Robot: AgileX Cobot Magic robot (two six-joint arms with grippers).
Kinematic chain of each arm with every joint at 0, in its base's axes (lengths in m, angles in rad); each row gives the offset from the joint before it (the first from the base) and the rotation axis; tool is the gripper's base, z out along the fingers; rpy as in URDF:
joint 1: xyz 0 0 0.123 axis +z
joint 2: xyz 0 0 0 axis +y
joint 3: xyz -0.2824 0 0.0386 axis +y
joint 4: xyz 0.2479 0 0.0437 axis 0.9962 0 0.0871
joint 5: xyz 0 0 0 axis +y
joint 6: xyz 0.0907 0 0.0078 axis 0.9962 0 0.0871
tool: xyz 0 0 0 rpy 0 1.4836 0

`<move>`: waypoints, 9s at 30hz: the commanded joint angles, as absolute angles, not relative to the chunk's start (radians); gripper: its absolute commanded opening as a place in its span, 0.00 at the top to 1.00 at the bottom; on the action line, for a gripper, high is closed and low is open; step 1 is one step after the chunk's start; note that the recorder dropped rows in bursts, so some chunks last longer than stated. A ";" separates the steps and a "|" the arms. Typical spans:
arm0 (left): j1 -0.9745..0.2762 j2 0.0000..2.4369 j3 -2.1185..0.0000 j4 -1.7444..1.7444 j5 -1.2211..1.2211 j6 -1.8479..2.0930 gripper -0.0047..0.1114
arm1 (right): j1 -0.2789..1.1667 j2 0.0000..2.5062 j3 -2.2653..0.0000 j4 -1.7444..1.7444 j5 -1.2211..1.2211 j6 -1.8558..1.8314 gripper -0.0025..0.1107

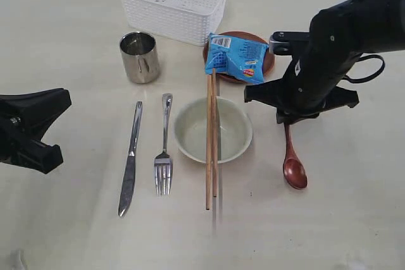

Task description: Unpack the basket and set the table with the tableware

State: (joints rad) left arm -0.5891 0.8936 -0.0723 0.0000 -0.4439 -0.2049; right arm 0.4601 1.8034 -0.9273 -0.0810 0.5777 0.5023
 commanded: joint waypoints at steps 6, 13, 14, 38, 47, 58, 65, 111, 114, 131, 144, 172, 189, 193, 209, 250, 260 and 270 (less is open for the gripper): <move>-0.591 0.889 -0.065 0.000 -0.445 -0.205 0.96 | 0.482 1.799 -0.930 -0.018 0.564 0.509 0.98; -0.591 0.889 -0.065 0.000 -0.445 -0.207 0.96 | 0.494 1.835 -0.930 0.000 0.555 0.509 0.98; -0.591 0.889 -0.065 0.000 -0.445 -0.207 0.96 | 0.501 1.842 -0.930 0.000 0.546 0.509 0.98; -0.591 0.889 -0.065 0.000 -0.445 -0.205 0.96 | 0.504 1.838 -0.930 0.000 0.469 0.538 0.57; -0.591 0.889 -0.065 0.000 -0.445 -0.205 0.96 | 0.501 1.448 -0.930 -0.108 0.516 0.524 0.61; -0.591 0.889 -0.065 0.000 -0.445 -0.207 0.96 | 0.501 0.991 -0.900 -0.208 0.581 0.430 0.97; -0.591 0.889 -0.065 0.000 -0.445 -0.207 0.96 | 0.501 0.868 -0.900 -0.208 0.579 0.430 0.97; -0.591 0.889 -0.065 0.000 -0.443 -0.205 0.96 | 0.078 0.000 -0.069 -0.470 0.363 0.378 0.97; -0.591 0.889 -0.065 0.000 -0.443 -0.205 0.96 | 0.078 0.000 -0.038 -0.470 0.363 0.374 0.97; -0.591 0.889 -0.065 0.000 -0.443 -0.205 0.96 | 0.078 0.000 0.000 -0.442 0.367 0.404 0.97; -0.591 0.889 -0.065 0.000 -0.443 -0.205 0.96 | 0.078 0.000 0.000 -0.006 0.341 -0.012 0.97; -0.591 0.889 -0.065 0.000 -0.443 -0.205 0.96 | 0.078 0.000 0.000 -0.006 0.341 -0.012 0.97; -0.527 0.872 -0.065 0.000 -0.441 -0.198 0.96 | 0.078 0.000 0.000 -0.006 0.341 -0.012 0.97; -0.389 0.840 -0.065 0.000 -0.385 -0.198 0.96 | 0.078 0.000 0.000 -0.006 0.341 -0.012 0.97; 0.020 0.245 -0.065 0.000 0.115 -0.096 0.96 | 0.078 0.000 0.000 -0.006 0.341 -0.012 0.97; 0.047 0.000 -0.065 0.052 0.407 -0.074 0.96 | 0.078 0.000 0.000 -0.006 0.341 -0.012 0.97; 0.047 0.000 -0.065 0.052 0.407 -0.074 0.96 | 0.078 0.000 0.000 -0.006 0.341 -0.012 0.97; 0.047 0.000 -0.065 0.052 0.407 -0.074 0.96 | 0.078 0.000 0.000 -0.006 0.341 -0.012 0.97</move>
